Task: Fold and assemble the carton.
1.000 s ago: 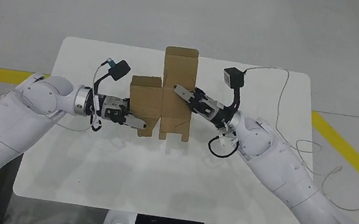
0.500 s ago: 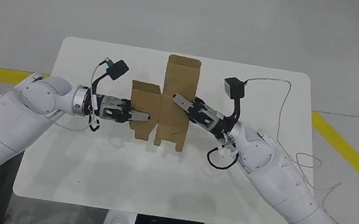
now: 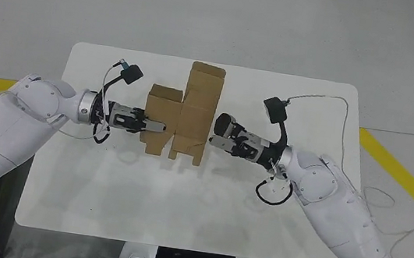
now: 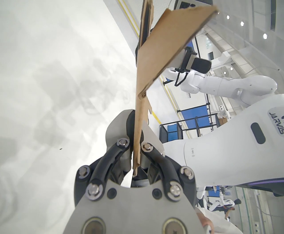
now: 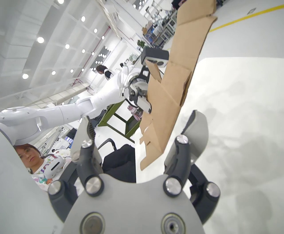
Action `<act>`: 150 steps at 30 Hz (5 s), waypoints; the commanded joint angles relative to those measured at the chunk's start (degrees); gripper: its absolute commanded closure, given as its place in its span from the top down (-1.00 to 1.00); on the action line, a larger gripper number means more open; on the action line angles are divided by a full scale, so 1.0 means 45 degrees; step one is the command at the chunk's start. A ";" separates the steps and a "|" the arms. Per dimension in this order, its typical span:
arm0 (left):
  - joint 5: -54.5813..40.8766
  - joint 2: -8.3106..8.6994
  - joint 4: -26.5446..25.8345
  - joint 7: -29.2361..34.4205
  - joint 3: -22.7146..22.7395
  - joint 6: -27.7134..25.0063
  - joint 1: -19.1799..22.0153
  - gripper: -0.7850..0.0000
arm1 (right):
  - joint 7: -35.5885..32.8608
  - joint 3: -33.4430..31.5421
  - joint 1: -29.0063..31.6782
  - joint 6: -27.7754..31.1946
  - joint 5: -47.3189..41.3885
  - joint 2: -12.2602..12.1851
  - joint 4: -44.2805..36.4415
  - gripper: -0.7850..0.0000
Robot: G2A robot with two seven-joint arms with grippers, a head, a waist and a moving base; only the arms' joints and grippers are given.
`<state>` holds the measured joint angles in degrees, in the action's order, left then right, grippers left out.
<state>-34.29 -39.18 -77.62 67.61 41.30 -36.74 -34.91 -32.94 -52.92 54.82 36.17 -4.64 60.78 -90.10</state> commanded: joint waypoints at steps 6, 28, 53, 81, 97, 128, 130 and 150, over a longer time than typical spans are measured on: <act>-0.0917 -0.0009 -0.0109 0.1336 -0.0572 0.1342 0.0783 -1.00 | -0.4025 -0.0685 -0.1230 0.0811 -0.2078 -0.0192 0.3075 1.00; -0.1120 0.0000 -0.0384 0.1753 -0.0751 0.1758 0.0970 -1.00 | -0.4691 -0.0531 -0.1552 0.0831 -0.2737 -0.0134 0.3494 1.00; -0.1120 0.0000 -0.0384 0.1753 -0.0751 0.1758 0.0970 -1.00 | -0.4691 -0.0531 -0.1552 0.0831 -0.2737 -0.0134 0.3494 1.00; -0.0255 -0.0787 -0.1058 0.3210 -0.1812 0.3221 0.1551 -1.00 | -0.7135 0.0295 -0.2488 0.0609 -0.5083 0.0300 0.4034 1.00; -0.0570 -0.0997 -0.0826 0.3408 -0.2387 0.3418 0.1956 -1.00 | -0.7707 0.1028 -0.2767 0.0110 -0.5558 0.0403 0.4125 -0.76; 0.0123 -0.0725 -0.0288 -0.0396 -0.0688 0.1250 0.0542 1.00 | -0.3120 0.0556 -0.2603 0.0389 -0.3748 0.0575 0.4707 -1.00; 0.0258 -0.0692 -0.0310 -0.0570 -0.0526 0.1333 0.0413 1.00 | -0.2765 0.0436 -0.2552 0.0347 -0.3507 0.0577 0.4696 -1.00; -0.0403 -0.0575 -0.1197 -0.1135 0.1227 0.1475 -0.0853 1.00 | -0.1814 -0.0228 -0.1786 -0.0168 -0.2446 0.0631 0.4418 -1.00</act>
<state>-36.17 -41.71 -82.93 62.68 46.54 -30.08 -38.69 -41.07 -53.95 46.72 35.49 -15.63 63.57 -70.11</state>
